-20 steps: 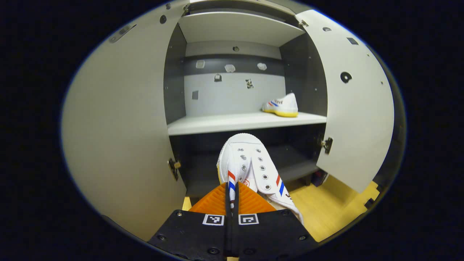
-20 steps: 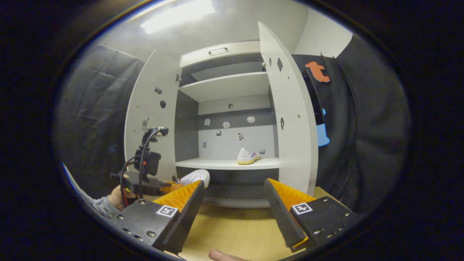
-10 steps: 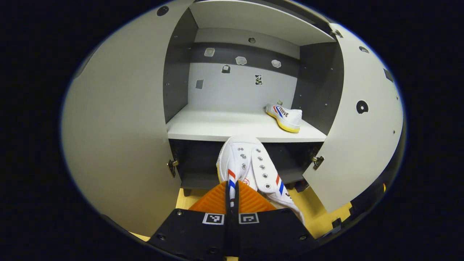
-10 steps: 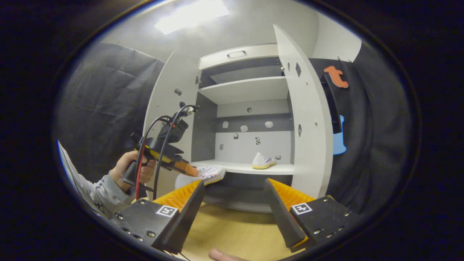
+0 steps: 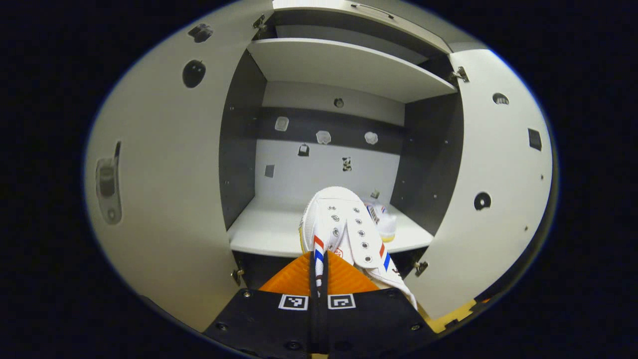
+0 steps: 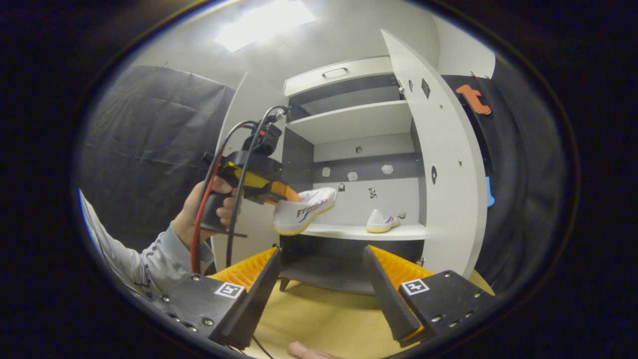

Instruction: Grab one shoe with the right hand and put it into the shoe cabinet, grab the other shoe with the left hand and put it into the shoe cabinet; then close the right door with the right hand and the left door with the left hand.

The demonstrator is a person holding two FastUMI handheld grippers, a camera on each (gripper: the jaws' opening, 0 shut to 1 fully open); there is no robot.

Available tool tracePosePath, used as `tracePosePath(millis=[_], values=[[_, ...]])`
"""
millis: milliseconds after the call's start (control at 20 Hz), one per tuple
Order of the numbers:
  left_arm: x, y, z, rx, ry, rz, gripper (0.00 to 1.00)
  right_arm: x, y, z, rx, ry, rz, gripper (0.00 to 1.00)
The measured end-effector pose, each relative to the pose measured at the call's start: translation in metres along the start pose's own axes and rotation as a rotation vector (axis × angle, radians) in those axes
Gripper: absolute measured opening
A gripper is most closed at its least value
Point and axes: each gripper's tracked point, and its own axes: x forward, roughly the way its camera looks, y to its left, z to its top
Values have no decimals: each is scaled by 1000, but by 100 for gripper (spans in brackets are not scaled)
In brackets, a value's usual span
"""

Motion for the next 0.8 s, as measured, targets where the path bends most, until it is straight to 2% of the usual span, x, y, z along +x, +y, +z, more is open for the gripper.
tracePosePath(millis=[200,300,400,450,500,550,600,750,800], values=[[58,-11,48,-8,-62,-4,0,-11,-3,4,-25,-15,-25,98],[86,-5,59,5,-90,16,0,-17,-5,3,-23,-15,-30,98],[109,0,62,-27,-126,16,0,-25,-8,1,-12,-5,-49,98],[121,4,57,-19,-126,0,0,-28,-8,4,-11,-20,-51,98],[131,8,53,-27,-126,-6,0,-33,-7,8,-6,-37,-48,94],[141,14,45,-26,-105,-3,0,-38,-6,8,5,-47,-42,94],[149,22,37,-33,-89,15,0,-43,-7,7,15,-47,-39,98],[166,35,14,-30,-24,35,1,-54,-20,8,17,-38,-90,98],[168,37,10,-30,-17,33,0,-60,-22,8,14,-35,-108,93]])
